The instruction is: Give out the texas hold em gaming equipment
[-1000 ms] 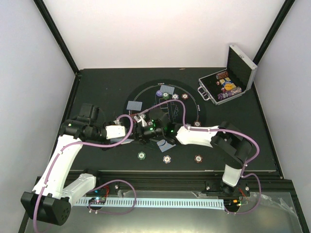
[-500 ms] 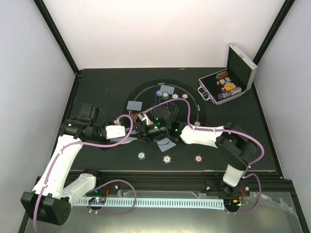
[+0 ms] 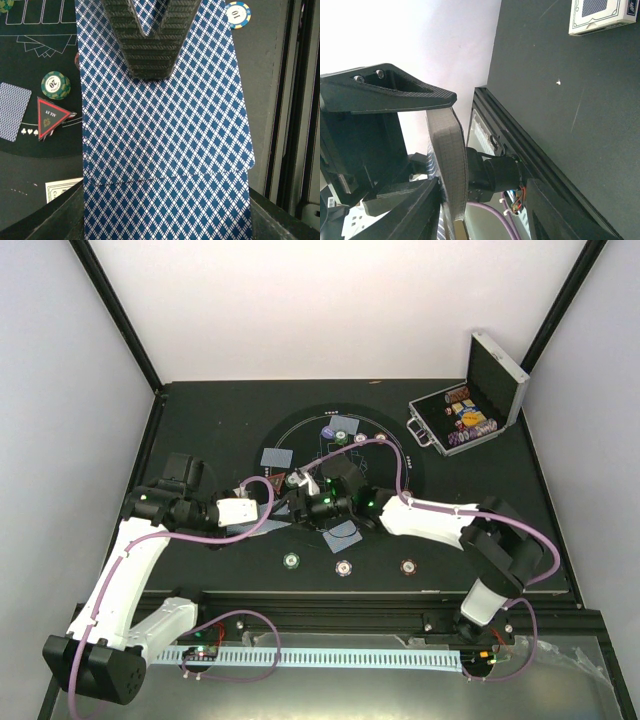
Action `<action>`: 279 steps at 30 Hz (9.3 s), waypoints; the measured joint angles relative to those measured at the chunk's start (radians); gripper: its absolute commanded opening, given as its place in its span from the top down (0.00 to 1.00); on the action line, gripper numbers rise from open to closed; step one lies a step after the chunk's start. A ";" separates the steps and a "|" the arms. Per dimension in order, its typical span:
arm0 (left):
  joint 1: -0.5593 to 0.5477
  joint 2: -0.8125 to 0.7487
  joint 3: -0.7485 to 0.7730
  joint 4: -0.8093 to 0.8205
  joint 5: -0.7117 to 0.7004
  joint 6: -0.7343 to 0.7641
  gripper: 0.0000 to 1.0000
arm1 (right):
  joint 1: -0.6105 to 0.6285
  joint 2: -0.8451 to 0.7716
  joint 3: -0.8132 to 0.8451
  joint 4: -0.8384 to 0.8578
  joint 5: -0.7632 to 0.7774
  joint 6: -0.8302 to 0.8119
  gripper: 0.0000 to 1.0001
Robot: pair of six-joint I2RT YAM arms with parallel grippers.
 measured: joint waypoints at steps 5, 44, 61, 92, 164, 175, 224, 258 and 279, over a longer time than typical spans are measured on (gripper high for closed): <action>0.000 0.000 0.000 0.000 -0.002 0.000 0.98 | 0.000 -0.018 0.001 -0.017 0.004 -0.013 0.69; 0.000 0.000 0.000 -0.001 -0.010 0.000 0.99 | -0.280 0.095 0.302 -0.254 -0.021 -0.166 0.99; 0.000 0.000 0.000 -0.008 -0.010 -0.002 0.98 | -0.286 0.829 1.082 -0.442 0.065 -0.194 0.98; 0.000 -0.006 0.020 -0.028 -0.002 -0.037 0.98 | -0.220 -0.023 0.090 -0.192 0.091 -0.206 0.22; -0.007 -0.006 0.020 -0.029 0.023 -0.037 0.98 | 0.040 0.069 -0.073 0.324 0.020 0.124 0.46; -0.007 -0.006 0.020 -0.029 0.022 -0.037 0.98 | 0.024 0.003 -0.070 0.187 0.040 0.060 0.51; -0.007 -0.013 0.020 -0.029 0.019 -0.036 0.98 | 0.059 0.091 0.058 0.097 0.018 0.019 0.44; -0.007 -0.011 0.020 -0.035 0.030 -0.029 0.98 | 0.088 0.170 0.065 0.272 -0.012 0.150 0.51; -0.012 -0.026 0.013 -0.027 0.035 -0.029 0.98 | 0.039 0.055 -0.031 0.243 -0.022 0.126 0.44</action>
